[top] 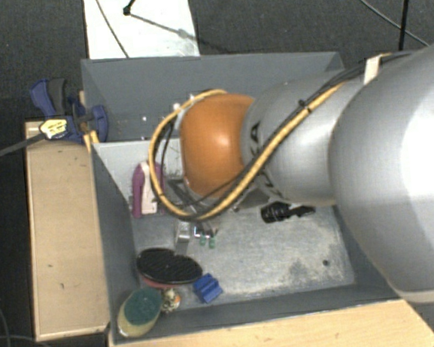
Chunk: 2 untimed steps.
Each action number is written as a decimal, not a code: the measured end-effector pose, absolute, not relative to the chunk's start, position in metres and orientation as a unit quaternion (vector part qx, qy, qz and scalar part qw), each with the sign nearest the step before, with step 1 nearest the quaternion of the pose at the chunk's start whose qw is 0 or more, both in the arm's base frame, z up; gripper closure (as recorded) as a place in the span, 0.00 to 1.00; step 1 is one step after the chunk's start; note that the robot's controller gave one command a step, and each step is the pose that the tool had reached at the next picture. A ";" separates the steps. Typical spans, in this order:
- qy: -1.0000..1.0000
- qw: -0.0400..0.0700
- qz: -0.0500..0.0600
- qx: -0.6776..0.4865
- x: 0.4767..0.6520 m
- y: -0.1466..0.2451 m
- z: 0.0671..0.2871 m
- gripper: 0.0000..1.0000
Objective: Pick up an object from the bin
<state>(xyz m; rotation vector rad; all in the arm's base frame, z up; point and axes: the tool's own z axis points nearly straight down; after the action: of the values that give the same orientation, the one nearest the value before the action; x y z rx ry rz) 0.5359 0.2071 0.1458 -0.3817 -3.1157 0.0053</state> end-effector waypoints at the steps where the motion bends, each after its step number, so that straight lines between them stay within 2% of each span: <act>1: -0.993 -0.001 0.000 -0.121 0.537 0.210 0.148 0.00; 2: -0.992 0.000 -0.001 -0.128 0.547 0.217 0.072 0.00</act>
Offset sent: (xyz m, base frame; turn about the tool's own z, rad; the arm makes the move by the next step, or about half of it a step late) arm 0.0000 0.0000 0.0000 0.0000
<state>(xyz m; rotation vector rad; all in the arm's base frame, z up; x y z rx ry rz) 0.5465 0.2171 0.0717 -0.4035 -3.1160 -0.0038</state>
